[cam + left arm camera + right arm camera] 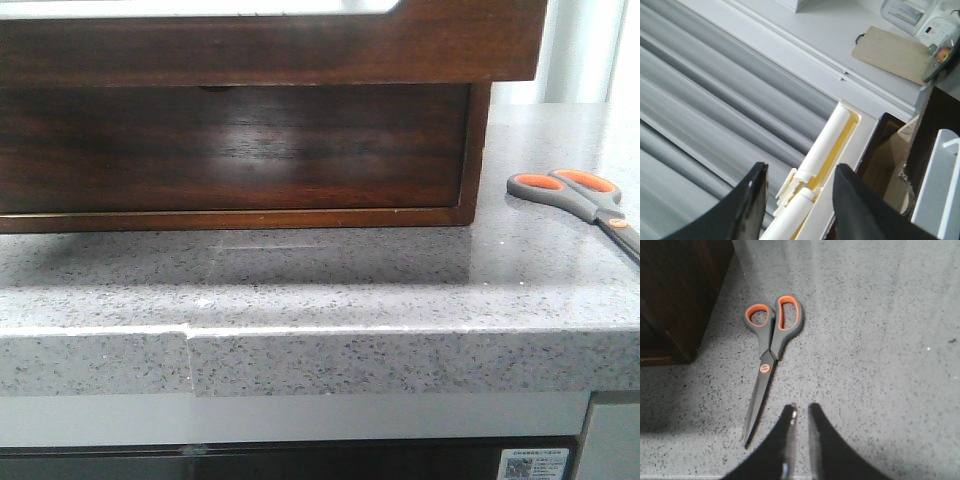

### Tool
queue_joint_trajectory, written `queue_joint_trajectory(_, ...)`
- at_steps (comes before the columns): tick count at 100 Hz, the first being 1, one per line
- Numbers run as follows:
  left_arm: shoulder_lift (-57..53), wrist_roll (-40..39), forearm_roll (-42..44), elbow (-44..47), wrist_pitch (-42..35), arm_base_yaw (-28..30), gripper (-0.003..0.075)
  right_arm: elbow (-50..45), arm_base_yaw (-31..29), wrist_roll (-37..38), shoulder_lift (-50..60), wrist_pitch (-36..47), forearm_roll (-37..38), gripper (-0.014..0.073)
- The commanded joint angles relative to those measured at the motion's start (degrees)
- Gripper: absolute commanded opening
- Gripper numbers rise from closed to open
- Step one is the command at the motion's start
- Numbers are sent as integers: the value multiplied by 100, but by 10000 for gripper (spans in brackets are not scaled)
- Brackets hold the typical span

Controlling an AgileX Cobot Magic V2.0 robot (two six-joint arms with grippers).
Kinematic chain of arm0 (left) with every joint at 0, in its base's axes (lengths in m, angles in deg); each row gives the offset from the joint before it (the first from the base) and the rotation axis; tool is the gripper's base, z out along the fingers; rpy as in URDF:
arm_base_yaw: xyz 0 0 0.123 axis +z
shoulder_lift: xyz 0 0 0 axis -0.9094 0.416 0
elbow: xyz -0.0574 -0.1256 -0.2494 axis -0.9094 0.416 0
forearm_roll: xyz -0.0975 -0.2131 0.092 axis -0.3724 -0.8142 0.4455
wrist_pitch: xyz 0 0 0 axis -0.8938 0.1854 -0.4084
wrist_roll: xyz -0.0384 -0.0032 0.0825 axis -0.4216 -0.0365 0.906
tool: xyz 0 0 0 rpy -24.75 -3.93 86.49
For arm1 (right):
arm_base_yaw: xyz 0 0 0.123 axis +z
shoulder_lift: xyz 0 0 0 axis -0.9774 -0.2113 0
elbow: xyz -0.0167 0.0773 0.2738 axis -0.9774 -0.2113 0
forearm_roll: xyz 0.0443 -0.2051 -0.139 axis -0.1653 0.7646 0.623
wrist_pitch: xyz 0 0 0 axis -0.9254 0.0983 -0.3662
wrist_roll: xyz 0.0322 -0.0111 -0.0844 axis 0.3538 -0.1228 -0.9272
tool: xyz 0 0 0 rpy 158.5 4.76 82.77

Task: Put scissors in drawer with both arms
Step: 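Hook the drawer front with the left gripper and pull it open, then lower the right gripper onto the grey-orange scissors and grasp them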

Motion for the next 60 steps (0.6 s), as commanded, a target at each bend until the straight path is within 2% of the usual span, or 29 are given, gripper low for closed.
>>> queue_joint_trajectory(1, -76, -96, -253, -158, 22, -19, 295, 650, 82, -37, -654, 60, 166, 150)
queue_joint_trajectory(11, -130, -96, -253, -158, 170, -19, 295, 1248, 121, -37, -1439, -495, 199, 318)
queue_joint_trajectory(20, -130, -96, -253, -158, 182, -19, 295, 1795, 153, -37, -2288, -923, 199, 392)
queue_joint_trajectory(43, -130, -107, -253, -158, 182, -19, 295, 3118, 170, -37, -4054, -1864, 151, 404)
queue_joint_trajectory(60, -130, -107, -280, -158, 182, -19, 295, 3855, 170, -37, -4873, -2408, 101, 404)
